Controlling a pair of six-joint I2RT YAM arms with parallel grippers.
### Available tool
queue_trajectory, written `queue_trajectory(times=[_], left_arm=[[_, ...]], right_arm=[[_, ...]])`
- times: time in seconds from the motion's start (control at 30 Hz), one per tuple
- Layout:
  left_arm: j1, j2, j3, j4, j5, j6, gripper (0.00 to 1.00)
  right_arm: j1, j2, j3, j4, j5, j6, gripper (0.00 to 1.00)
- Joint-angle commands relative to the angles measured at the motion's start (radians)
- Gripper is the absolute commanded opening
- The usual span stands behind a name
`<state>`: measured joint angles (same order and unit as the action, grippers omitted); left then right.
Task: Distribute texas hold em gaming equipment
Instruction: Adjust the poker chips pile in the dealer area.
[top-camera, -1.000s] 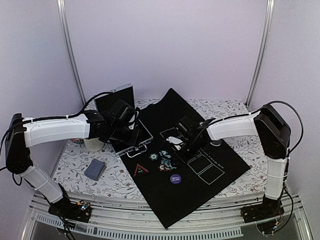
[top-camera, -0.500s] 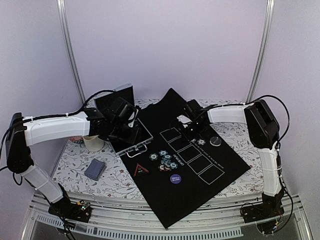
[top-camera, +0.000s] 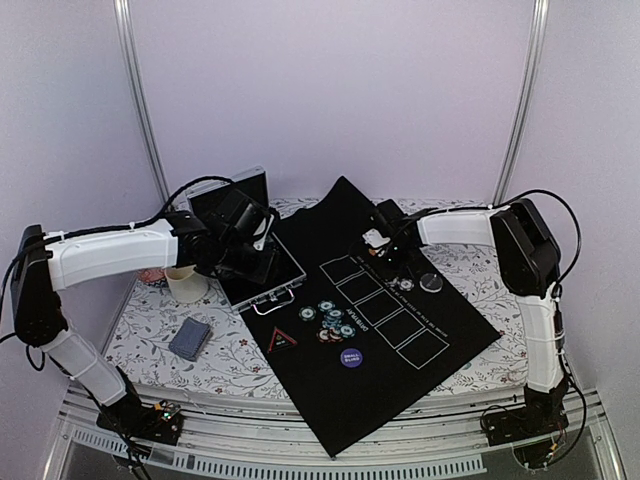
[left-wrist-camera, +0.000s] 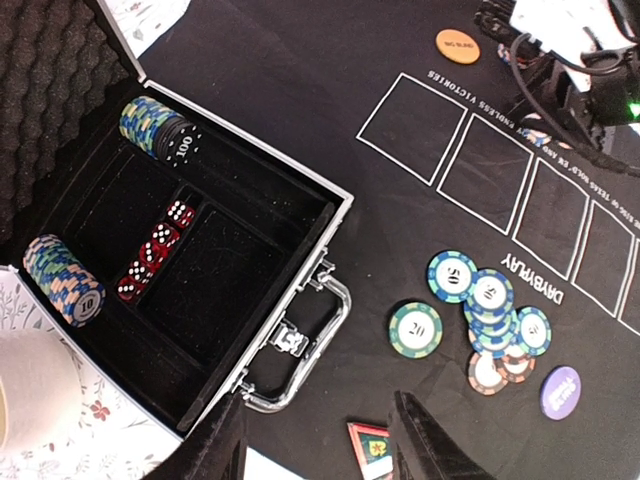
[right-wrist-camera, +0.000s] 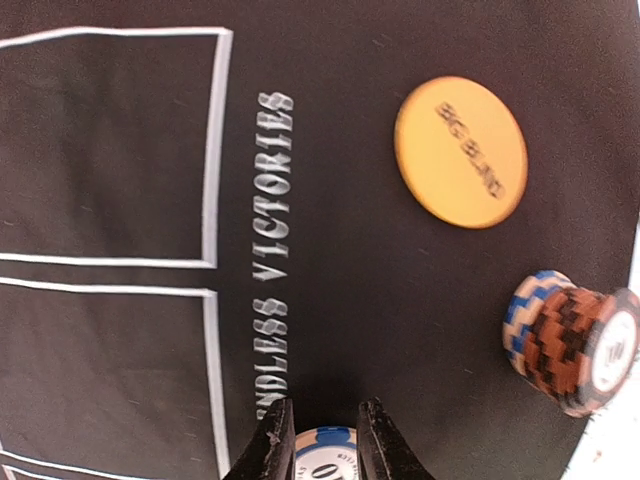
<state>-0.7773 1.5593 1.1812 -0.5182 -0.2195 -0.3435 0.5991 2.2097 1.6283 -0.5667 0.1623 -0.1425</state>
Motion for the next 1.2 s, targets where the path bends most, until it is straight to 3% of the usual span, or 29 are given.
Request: queue_trajectory(times=[0.0,0.27,0.53,0.7,0.97,1.07,1.17], left_arm=[[0.027,-0.003,0.018,-0.034,-0.008,0.011,0.5],[0.116,-0.073,-0.028,-0.09,0.027,0.008,0.51],[0.172,-0.139,-0.052,-0.118,0.095,0.039,0.63],[0.171,-0.164,-0.075,-0.117,0.143,0.032,0.71],[0.172,-0.243,-0.145,-0.135,0.153,-0.053,0.79],[0.171,-0.279,-0.184,-0.153,0.134,-0.105,0.81],[0.17,-0.325,-0.234,-0.148,0.14,-0.182,0.91]], right_arm=[[-0.019,-0.03,-0.01,-0.089,0.113,-0.029,0.24],[-0.004,-0.22,-0.035,-0.067,-0.021,-0.066,0.3],[-0.004,-0.546,-0.22,0.124,-0.398,-0.121,0.66],[-0.004,-0.66,-0.324,0.191,-0.582,-0.118,0.77],[-0.008,-0.786,-0.41,0.248,-0.549,-0.1,1.0],[-0.018,-0.81,-0.425,0.259,-0.519,-0.093,0.99],[-0.027,-0.816,-0.446,0.261,-0.482,-0.079,0.99]])
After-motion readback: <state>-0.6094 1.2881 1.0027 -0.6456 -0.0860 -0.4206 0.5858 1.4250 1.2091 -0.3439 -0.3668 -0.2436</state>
